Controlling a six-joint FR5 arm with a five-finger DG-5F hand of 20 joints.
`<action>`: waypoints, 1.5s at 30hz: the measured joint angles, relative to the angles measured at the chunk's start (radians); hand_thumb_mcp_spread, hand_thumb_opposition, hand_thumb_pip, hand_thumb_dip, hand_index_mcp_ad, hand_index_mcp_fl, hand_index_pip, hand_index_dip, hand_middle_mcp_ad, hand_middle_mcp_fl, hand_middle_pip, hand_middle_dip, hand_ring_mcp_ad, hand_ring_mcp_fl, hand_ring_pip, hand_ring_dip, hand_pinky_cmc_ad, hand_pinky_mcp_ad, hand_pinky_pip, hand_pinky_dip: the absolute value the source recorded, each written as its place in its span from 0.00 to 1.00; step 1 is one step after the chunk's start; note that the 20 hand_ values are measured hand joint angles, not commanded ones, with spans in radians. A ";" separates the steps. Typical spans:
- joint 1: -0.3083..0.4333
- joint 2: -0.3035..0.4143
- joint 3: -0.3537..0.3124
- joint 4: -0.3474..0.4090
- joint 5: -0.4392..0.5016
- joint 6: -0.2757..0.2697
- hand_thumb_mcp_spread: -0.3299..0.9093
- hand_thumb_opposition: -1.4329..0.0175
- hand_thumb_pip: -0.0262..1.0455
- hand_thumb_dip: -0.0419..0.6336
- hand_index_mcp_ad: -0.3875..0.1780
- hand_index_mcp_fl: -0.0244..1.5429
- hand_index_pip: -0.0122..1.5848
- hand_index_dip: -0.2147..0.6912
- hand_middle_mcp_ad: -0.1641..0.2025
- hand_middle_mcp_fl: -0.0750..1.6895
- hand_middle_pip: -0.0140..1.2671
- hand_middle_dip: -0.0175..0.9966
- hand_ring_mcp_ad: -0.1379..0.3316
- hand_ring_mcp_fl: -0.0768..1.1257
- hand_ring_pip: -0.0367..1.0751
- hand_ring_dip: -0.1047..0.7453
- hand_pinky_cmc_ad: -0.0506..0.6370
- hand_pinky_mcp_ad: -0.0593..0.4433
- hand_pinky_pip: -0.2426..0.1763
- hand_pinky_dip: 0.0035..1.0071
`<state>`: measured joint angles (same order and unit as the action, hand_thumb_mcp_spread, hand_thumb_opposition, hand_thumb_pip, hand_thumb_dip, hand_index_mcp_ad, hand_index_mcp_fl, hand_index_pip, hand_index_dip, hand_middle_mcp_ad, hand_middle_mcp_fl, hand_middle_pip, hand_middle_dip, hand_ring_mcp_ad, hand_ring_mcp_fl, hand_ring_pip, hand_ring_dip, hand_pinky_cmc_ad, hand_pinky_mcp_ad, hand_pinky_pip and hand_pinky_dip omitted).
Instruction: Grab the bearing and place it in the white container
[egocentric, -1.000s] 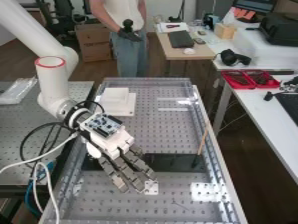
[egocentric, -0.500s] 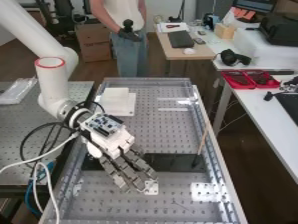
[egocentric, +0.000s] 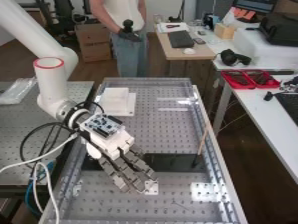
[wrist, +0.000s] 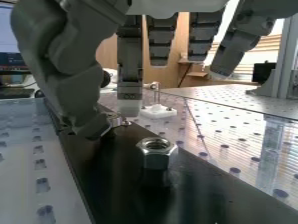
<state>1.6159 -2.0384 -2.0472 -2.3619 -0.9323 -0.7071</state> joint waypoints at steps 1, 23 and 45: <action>0.000 0.000 0.000 0.000 -0.001 0.000 0.58 0.42 0.68 0.48 0.65 0.02 0.98 0.37 0.56 0.05 0.11 0.20 0.67 0.06 0.11 0.23 0.57 0.50 0.37 0.47; 0.000 -0.002 -0.004 0.005 -0.008 0.006 0.58 0.42 0.68 0.48 0.65 0.08 0.98 0.33 0.56 0.05 0.11 0.20 0.67 0.06 0.11 0.23 0.57 0.51 0.37 0.47; -0.007 0.003 -0.001 0.025 -0.025 -0.007 0.57 0.42 0.64 0.48 0.65 0.15 0.97 0.31 0.56 0.07 0.11 0.20 0.67 0.06 0.11 0.23 0.57 0.49 0.40 0.47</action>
<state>1.6087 -2.0358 -2.0478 -2.3365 -0.9574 -0.7137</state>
